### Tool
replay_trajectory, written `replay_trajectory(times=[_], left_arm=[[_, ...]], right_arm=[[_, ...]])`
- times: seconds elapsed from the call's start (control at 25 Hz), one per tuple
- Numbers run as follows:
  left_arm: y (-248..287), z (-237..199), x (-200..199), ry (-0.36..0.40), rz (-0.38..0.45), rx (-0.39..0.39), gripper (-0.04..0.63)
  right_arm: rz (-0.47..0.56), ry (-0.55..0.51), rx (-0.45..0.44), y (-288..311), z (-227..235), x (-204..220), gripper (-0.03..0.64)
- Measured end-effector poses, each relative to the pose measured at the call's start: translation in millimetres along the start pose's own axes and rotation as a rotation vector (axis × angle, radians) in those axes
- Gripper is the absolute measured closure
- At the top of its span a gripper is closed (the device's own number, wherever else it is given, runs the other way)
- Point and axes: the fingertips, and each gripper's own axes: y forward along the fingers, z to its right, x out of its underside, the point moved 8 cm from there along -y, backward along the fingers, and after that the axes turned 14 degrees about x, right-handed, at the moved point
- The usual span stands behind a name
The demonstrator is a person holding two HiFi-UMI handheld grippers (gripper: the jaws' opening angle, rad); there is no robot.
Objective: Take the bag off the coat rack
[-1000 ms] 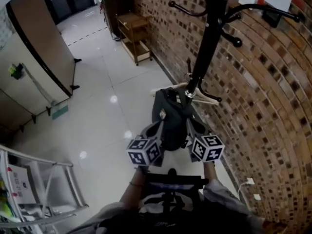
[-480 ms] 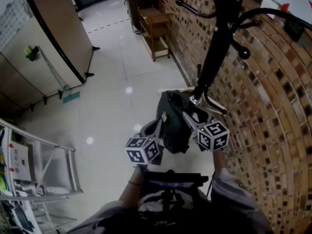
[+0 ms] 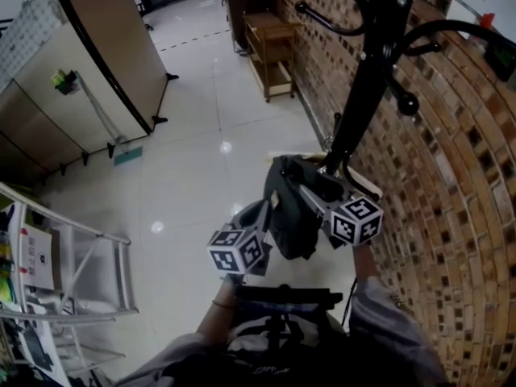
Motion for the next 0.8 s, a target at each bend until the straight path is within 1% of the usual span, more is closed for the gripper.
replay_trajectory(times=[0.08,0.2,0.24,0.32,0.36,0.44,0.52,0.68,0.8], left_arm=[[1,-1,0,-0.003,0.002,-0.005,0.588],[2,-3,1,-0.004,0.000,-0.011,0.588],[2,-3,1,-0.005,-0.003,-0.013,0.588],[1,-5,2,-0.011,-0.004,-0.016,0.588],[0,-6,2,-0.014,-0.002,-0.017,0.588],[-1,-8,2,-0.016,0.003,-0.022,0.587],[-3,-10,0,-0.015,0.009,-0.029,0.588],[-12,-16,-5,-0.021,0.025,-0.049,0.588],[-17,-21,-8,-0.025,0.042,-0.058,0.588]], right_arm=[[0.007,0.040,-0.015,5,2,-2,0.413],[0.008,0.063,-0.028,11,6,-2,0.428],[-0.007,0.071,-0.050,12,7,-1,0.430],[-0.081,0.079,-0.126,19,7,3,0.447],[-0.122,0.066,-0.163,24,6,5,0.464],[-0.162,0.042,-0.198,28,4,6,0.482],[-0.156,0.056,-0.195,27,4,6,0.491],[-0.105,0.057,-0.152,22,-1,2,0.514],[-0.078,0.084,-0.146,19,-6,-2,0.522]])
